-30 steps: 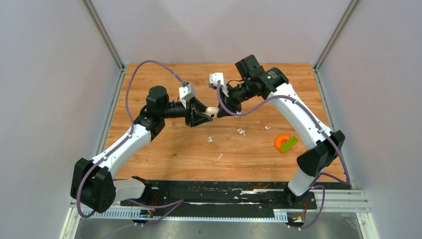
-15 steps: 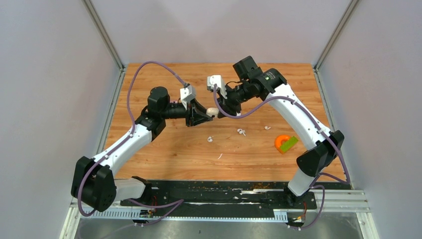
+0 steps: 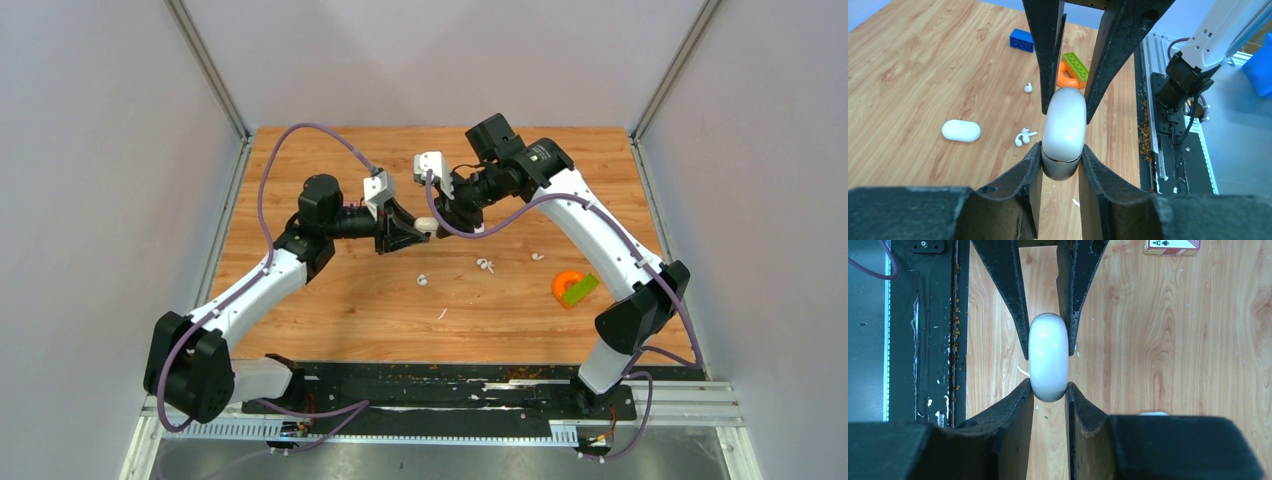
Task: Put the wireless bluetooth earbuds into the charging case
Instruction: Open the charging case at the center of the board.
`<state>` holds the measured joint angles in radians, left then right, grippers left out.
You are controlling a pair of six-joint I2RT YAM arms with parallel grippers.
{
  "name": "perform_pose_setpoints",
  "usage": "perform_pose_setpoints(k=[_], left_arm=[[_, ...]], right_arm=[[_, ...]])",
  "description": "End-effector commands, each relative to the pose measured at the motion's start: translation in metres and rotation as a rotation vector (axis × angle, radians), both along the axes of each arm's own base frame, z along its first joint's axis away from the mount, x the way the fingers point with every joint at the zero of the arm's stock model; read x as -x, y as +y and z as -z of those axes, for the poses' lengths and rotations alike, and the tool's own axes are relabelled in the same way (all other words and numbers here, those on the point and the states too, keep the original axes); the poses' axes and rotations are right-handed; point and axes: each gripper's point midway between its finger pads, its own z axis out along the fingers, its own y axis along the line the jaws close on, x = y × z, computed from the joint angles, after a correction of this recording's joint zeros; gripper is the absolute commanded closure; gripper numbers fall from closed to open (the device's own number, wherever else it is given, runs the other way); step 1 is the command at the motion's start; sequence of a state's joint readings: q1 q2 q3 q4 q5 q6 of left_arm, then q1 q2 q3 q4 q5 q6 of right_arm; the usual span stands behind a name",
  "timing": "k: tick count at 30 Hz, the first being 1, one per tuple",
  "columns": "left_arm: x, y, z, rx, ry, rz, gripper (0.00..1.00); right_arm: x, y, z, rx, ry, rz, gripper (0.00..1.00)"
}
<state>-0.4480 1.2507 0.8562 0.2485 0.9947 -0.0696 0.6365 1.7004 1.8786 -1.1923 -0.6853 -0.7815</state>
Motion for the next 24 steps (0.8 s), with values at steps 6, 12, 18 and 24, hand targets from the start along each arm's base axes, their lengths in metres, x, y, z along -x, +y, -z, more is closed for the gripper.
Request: perform_pose_setpoints(k=[6, 12, 18, 24], left_arm=[[0.002, -0.003, -0.002, 0.031, -0.043, 0.017, 1.00], [0.006, -0.001, 0.006, 0.050, -0.169, 0.030, 1.00], [0.003, -0.001, 0.010, 0.076, -0.216, 0.014, 1.00], [0.006, -0.001, 0.006, 0.099, -0.234, 0.015, 1.00]], right_arm=[[-0.012, 0.005, -0.009, -0.012, -0.018, 0.089, 0.59], [-0.002, 0.004, -0.004, -0.013, 0.088, 0.095, 0.42], [-0.001, 0.007, 0.004, -0.009, 0.153, 0.061, 0.41], [-0.004, 0.010, 0.016, 0.016, 0.188, 0.051, 0.40]])
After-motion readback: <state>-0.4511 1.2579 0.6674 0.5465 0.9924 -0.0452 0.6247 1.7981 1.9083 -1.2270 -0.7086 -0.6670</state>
